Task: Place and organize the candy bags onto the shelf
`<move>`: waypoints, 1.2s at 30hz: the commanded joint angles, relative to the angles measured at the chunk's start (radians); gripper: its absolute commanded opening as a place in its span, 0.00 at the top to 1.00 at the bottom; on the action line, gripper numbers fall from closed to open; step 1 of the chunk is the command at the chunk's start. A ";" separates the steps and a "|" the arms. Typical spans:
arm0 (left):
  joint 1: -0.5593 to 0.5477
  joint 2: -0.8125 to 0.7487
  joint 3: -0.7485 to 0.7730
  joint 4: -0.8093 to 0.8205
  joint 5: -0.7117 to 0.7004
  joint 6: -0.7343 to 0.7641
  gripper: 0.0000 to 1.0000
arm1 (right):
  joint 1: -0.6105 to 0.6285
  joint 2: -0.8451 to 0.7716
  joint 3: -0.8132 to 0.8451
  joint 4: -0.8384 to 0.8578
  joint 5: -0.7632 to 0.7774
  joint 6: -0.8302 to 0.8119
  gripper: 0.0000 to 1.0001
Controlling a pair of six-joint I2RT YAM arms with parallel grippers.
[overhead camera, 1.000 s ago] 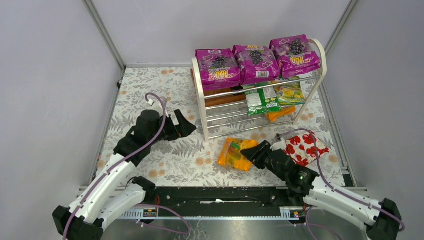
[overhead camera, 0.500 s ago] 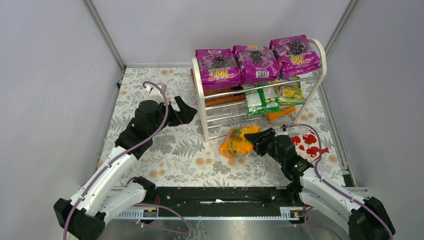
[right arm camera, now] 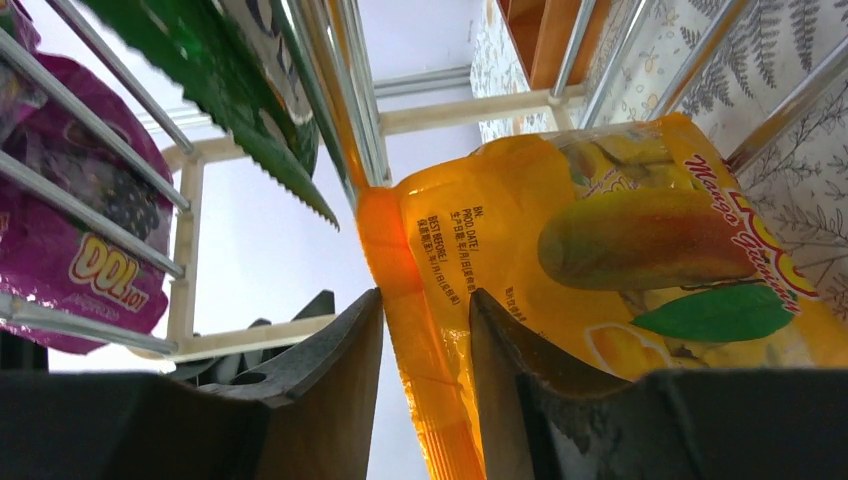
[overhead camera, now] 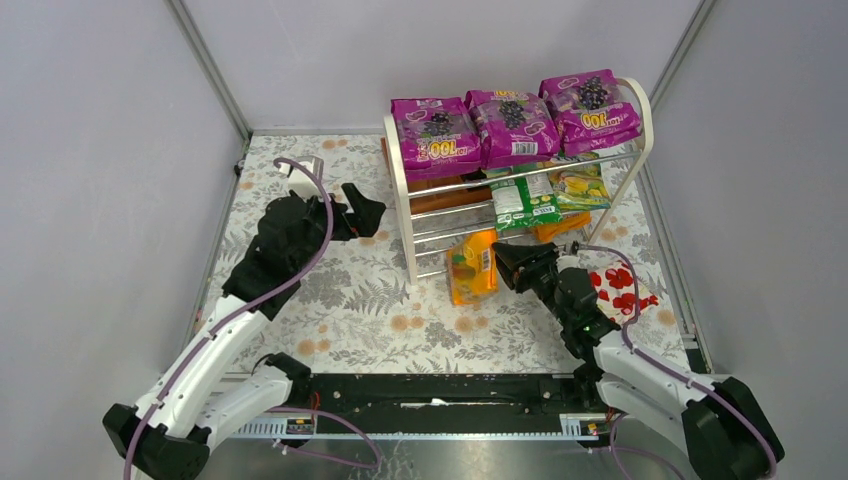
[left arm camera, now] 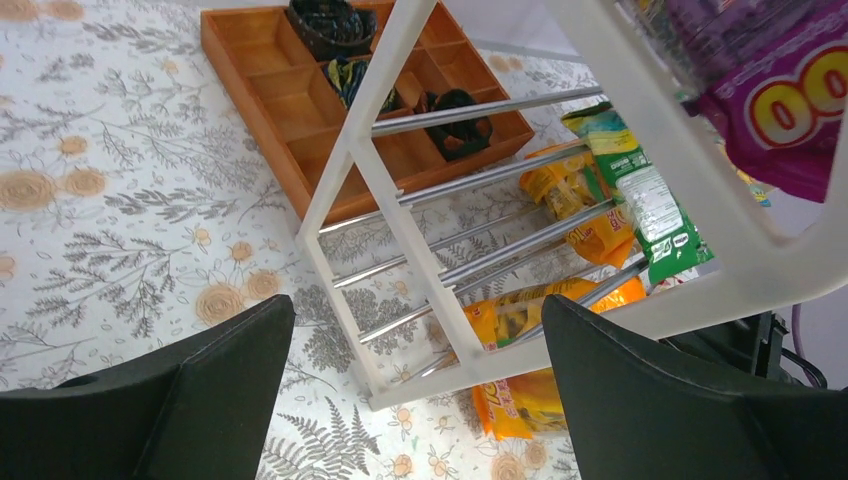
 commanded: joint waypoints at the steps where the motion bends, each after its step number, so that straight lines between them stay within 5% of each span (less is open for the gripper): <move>1: 0.002 -0.023 0.036 0.072 -0.030 0.050 0.01 | -0.020 0.048 0.043 0.213 0.075 0.048 0.57; 6: 0.001 -0.040 0.019 0.054 -0.032 0.067 0.01 | -0.023 -0.035 0.143 -0.193 0.010 -0.185 0.52; 11: 0.001 -0.058 -0.003 0.072 -0.055 0.087 0.01 | -0.023 -0.101 0.268 -0.585 -0.061 -0.607 0.01; 19: 0.002 -0.032 -0.014 0.099 -0.023 0.078 0.01 | -0.024 0.078 0.525 -1.002 -0.098 -1.037 0.00; 31: 0.001 -0.048 -0.034 0.104 -0.021 0.089 0.01 | -0.025 0.313 0.548 -0.851 -0.363 -1.067 0.00; 36: 0.002 -0.059 -0.052 0.108 -0.025 0.093 0.01 | -0.024 0.305 0.506 -0.798 -0.329 -0.993 0.00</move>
